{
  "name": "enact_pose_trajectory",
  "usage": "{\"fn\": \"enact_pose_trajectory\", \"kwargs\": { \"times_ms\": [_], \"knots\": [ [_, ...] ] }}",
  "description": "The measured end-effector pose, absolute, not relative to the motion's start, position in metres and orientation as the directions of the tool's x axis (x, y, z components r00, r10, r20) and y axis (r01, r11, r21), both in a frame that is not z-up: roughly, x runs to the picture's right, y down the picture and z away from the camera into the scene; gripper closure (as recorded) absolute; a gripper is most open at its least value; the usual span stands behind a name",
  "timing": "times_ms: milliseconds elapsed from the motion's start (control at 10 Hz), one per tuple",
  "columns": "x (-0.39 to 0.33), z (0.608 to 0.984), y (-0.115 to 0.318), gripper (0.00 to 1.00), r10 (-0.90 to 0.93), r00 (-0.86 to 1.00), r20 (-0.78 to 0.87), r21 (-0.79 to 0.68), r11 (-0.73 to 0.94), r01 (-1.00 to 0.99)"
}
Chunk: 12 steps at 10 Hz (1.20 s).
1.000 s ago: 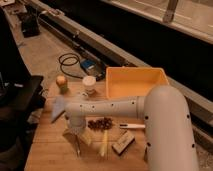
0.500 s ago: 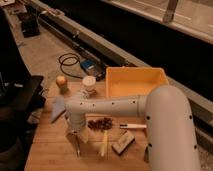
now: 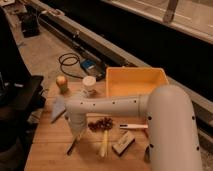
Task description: Place fork in metal cup
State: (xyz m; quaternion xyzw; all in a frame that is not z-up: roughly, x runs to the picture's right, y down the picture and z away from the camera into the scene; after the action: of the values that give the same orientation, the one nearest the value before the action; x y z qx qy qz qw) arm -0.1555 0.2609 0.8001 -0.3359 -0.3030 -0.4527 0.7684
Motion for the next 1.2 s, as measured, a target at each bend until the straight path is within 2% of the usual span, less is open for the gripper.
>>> {"fn": "enact_pose_trajectory", "kwargs": {
  "times_ms": [300,700,900,1200],
  "knots": [
    [-0.148,0.797,0.255,1.0,-0.51,0.451,0.732,-0.26,0.404,0.877],
    [-0.117,0.756,0.207,1.0,-0.546,0.521,0.656,-0.219,0.522,0.824],
    [-0.082,0.737,0.188,1.0,-0.54,0.577,0.613,-0.226,0.58,0.783],
    [-0.018,0.724,0.187,1.0,-0.483,0.675,0.558,-0.281,0.655,0.701]
  ]
}}
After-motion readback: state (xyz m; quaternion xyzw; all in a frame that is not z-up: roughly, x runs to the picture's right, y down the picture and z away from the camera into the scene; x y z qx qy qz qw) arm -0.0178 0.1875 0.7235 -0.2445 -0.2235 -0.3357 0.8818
